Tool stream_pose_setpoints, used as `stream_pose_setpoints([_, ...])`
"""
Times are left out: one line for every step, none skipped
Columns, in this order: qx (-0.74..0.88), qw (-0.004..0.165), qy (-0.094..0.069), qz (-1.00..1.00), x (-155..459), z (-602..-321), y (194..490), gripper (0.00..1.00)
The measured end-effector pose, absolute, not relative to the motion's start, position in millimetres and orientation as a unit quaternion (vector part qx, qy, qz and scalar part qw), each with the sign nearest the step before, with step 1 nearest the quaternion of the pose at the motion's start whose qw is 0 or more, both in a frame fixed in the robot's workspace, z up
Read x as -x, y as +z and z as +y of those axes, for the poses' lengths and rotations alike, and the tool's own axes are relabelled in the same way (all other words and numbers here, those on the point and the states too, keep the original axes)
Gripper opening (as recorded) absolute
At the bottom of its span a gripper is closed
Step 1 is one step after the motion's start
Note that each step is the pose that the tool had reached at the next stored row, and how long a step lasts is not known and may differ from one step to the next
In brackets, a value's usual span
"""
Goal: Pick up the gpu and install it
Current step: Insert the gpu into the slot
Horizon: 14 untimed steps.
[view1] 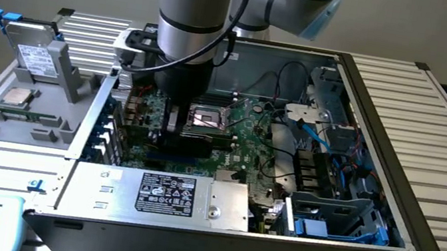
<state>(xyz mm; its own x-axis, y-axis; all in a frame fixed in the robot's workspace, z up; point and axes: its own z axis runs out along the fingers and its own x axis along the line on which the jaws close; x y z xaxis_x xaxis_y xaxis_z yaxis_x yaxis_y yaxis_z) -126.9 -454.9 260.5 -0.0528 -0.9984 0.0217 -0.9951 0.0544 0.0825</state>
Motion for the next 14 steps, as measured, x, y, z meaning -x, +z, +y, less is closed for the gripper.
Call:
stream_pose_setpoints([-0.686, 0.036, -0.023, -0.726, 127.1, -454.7, 260.5, 0.28])
stream_pose_setpoints([-0.684, 0.036, -0.023, -0.728, 127.1, -454.7, 260.5, 0.28])
stream_pose_setpoints([-0.681, 0.036, -0.023, -0.731, 127.1, -454.6, 260.4, 0.28])
stream_pose_setpoints([-0.680, 0.036, -0.023, -0.732, 127.1, -454.6, 260.4, 0.28])
stream_pose_setpoints([-0.679, 0.036, -0.023, -0.733, 127.1, -454.6, 260.4, 0.28])
stream_pose_setpoints([-0.679, 0.036, -0.022, -0.733, 127.1, -454.7, 260.5, 0.28])
stream_pose_setpoints([-0.679, 0.037, -0.022, -0.733, 126.8, -454.8, 260.5, 0.28])
stream_pose_setpoints([-0.679, 0.037, -0.022, -0.733, 126.2, -455.1, 260.6, 0.28])
stream_pose_setpoints([-0.679, 0.037, -0.022, -0.733, 125.3, -455.4, 260.5, 0.28])
stream_pose_setpoints([-0.679, 0.037, -0.021, -0.733, 123.9, -455.7, 260.5, 0.28])
stream_pose_setpoints([-0.679, 0.037, -0.021, -0.733, 122.9, -455.9, 260.4, 0.28])
stream_pose_setpoints([-0.679, 0.037, -0.021, -0.733, 122.8, -456.0, 260.4, 0.28])
stream_pose_setpoints([-0.679, 0.038, -0.021, -0.733, 122.8, -456.0, 260.4, 0.28])
stream_pose_setpoints([-0.679, 0.038, -0.021, -0.733, 122.7, -456.0, 260.4, 0.28])
